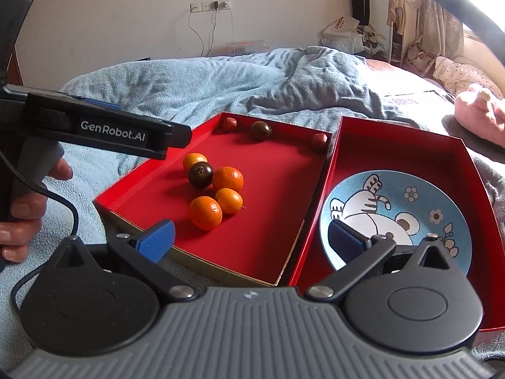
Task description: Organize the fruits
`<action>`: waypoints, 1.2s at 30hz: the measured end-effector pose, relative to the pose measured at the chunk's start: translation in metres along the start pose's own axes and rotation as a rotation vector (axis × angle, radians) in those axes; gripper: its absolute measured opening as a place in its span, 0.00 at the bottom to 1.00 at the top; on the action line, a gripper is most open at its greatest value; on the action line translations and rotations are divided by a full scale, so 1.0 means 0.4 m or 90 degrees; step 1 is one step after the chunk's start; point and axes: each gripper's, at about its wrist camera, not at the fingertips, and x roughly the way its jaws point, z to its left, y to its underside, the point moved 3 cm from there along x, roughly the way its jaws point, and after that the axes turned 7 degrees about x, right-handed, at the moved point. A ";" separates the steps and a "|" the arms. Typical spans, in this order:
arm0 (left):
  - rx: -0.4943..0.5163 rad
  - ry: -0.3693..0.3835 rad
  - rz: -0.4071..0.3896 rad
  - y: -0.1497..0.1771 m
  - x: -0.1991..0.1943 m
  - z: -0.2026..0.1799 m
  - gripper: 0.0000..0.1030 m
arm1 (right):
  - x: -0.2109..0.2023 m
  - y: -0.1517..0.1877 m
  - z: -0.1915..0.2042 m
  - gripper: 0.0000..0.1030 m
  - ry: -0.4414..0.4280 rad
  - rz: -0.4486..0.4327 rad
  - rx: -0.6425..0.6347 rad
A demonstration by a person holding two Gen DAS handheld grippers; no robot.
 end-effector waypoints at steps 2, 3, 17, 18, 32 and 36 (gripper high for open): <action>-0.002 0.005 0.001 -0.002 0.009 0.000 1.00 | 0.004 -0.017 0.012 1.00 -0.010 -0.002 -0.017; -0.006 0.005 0.003 0.001 0.014 0.000 1.00 | 0.005 -0.023 0.017 1.00 -0.017 -0.003 -0.025; -0.046 0.008 0.020 0.023 0.028 0.025 1.00 | 0.054 -0.030 0.064 1.00 -0.043 0.027 -0.066; -0.048 0.007 0.020 0.024 0.029 0.027 1.00 | 0.056 -0.030 0.063 1.00 -0.043 0.028 -0.064; -0.053 -0.001 0.019 0.032 0.024 0.031 0.99 | 0.062 -0.036 0.032 0.99 -0.044 0.020 -0.042; -0.056 0.001 0.013 0.031 0.021 0.032 0.99 | 0.077 -0.040 0.031 0.83 -0.054 0.033 -0.050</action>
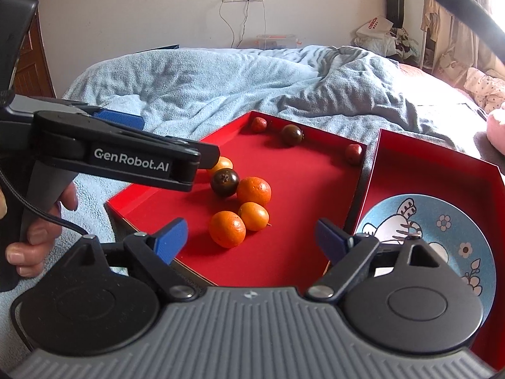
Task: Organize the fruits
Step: 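Reach the right gripper to a large tangerine in the tray and close, then carry the tangerine with the right gripper toward the tiger plate while the left gripper approaches a small tangerine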
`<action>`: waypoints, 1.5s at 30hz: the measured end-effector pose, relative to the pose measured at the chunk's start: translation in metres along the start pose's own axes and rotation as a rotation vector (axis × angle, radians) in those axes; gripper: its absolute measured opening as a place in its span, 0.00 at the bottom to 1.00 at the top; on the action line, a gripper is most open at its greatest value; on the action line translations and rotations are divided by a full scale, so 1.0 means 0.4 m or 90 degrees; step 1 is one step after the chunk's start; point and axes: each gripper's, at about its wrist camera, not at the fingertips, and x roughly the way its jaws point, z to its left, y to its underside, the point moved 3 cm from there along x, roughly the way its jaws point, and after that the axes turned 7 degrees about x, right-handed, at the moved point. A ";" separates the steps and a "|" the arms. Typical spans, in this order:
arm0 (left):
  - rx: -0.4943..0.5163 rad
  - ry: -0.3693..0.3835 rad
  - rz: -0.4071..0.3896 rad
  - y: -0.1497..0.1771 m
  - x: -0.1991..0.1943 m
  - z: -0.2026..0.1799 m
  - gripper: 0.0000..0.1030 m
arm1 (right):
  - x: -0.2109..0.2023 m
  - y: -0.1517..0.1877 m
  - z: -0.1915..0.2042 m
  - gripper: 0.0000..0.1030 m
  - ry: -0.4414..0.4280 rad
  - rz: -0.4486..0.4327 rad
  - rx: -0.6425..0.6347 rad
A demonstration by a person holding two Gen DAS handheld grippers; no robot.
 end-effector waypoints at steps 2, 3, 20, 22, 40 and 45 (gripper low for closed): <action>-0.004 0.003 -0.004 0.000 -0.004 0.005 0.99 | 0.008 -0.002 0.000 0.78 -0.006 0.002 -0.006; -0.007 0.006 -0.007 0.000 -0.008 0.009 0.99 | 0.015 -0.003 0.002 0.74 -0.008 0.007 -0.012; -0.048 0.015 0.035 0.006 0.007 0.060 0.84 | 0.174 0.006 0.031 0.61 -0.064 0.114 -0.022; -0.058 0.015 0.039 0.008 0.010 0.066 0.84 | 0.192 0.008 0.040 0.55 -0.074 0.127 -0.023; -0.013 0.059 0.047 0.012 0.031 0.017 0.79 | 0.082 0.018 0.009 0.41 -0.004 0.041 -0.071; 0.032 0.076 0.056 0.011 0.047 -0.033 0.78 | 0.012 0.031 -0.037 0.41 0.037 0.017 -0.067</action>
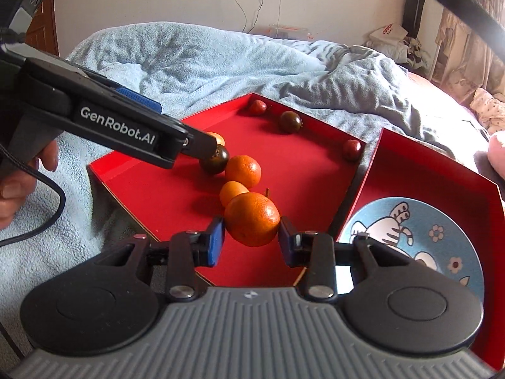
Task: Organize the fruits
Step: 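Carry the tangerine with the right gripper toward the tiger plate while the left gripper approaches a small tangerine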
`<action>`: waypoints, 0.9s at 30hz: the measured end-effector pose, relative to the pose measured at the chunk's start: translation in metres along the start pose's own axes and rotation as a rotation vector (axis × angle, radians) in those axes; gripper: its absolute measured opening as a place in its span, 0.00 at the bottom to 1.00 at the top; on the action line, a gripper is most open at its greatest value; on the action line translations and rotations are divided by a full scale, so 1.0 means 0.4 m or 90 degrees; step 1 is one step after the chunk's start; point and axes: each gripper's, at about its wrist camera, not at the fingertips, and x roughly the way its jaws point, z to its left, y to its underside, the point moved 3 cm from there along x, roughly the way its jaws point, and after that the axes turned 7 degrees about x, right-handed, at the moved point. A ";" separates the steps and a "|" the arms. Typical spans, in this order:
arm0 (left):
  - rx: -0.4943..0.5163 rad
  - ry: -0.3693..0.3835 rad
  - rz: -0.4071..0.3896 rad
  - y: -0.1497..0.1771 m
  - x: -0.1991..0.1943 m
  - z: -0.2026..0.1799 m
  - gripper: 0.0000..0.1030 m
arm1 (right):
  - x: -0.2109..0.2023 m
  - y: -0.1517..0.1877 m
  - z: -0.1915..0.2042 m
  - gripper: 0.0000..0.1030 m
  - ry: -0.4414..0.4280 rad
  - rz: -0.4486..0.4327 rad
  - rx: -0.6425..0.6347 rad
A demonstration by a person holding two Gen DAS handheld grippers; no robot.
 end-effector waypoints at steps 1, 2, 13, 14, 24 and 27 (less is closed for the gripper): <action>0.004 0.005 0.004 -0.001 0.006 -0.008 0.76 | -0.013 0.002 -0.015 0.41 0.008 -0.004 0.010; 0.004 0.015 0.011 0.000 0.016 -0.014 0.75 | -0.029 0.005 -0.034 0.41 0.015 -0.010 0.023; 0.009 0.036 0.076 0.012 0.117 -0.078 0.60 | -0.076 -0.002 -0.152 0.41 0.040 -0.031 0.111; 0.005 0.038 0.081 0.014 0.126 -0.078 0.55 | -0.079 0.003 -0.158 0.41 0.043 -0.031 0.114; -0.018 0.025 0.104 0.024 0.164 -0.071 0.37 | -0.074 0.020 -0.179 0.41 0.050 -0.016 0.133; -0.039 0.029 0.103 0.025 0.162 -0.057 0.35 | -0.073 0.026 -0.180 0.41 0.050 -0.012 0.138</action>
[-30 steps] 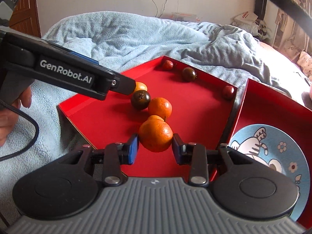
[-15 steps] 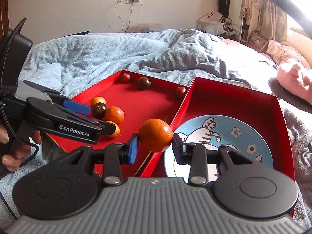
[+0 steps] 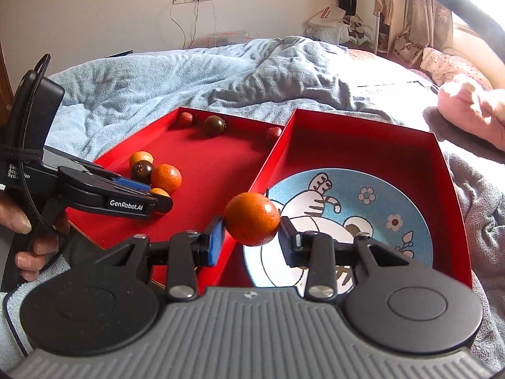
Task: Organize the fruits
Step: 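Carry the tangerine with the right gripper toward the tiger plate while the left gripper approaches a small tangerine, then lower the tangerine onto the plate and open the right gripper while the left gripper grasps a small tangerine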
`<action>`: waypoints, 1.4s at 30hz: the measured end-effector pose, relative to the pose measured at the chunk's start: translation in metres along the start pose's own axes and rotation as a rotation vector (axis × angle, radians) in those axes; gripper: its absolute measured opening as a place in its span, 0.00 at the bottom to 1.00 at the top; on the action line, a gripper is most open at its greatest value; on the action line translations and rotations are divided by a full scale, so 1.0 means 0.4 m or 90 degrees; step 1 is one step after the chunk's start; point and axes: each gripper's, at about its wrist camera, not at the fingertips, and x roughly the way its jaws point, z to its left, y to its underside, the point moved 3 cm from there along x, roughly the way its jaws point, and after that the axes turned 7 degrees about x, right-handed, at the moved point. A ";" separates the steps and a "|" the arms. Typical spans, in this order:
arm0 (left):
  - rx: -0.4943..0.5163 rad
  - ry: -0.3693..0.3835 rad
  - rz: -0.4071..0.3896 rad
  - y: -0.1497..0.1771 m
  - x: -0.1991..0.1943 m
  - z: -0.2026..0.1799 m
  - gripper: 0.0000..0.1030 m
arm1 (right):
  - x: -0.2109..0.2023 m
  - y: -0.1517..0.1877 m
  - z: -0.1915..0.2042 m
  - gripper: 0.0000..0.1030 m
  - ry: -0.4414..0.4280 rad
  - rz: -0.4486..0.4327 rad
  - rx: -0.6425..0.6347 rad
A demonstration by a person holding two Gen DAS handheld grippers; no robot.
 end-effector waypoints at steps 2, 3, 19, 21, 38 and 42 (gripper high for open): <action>-0.004 0.002 0.001 0.001 -0.001 0.002 0.35 | 0.005 0.003 -0.002 0.41 0.000 0.006 0.004; -0.003 0.001 0.001 0.001 0.000 0.000 0.35 | 0.006 0.005 -0.002 0.41 0.000 0.009 0.005; 0.005 0.012 0.001 0.006 -0.002 -0.004 0.35 | 0.006 0.006 -0.006 0.41 0.013 0.017 0.007; 0.011 0.012 -0.013 0.005 -0.016 -0.009 0.35 | 0.007 0.006 -0.015 0.41 0.020 0.016 0.011; 0.021 0.008 -0.046 -0.001 -0.050 -0.016 0.35 | 0.095 0.052 -0.198 0.41 0.119 0.061 0.092; 0.024 0.010 -0.050 -0.001 -0.052 -0.018 0.35 | 0.119 0.062 -0.223 0.41 0.134 0.069 0.101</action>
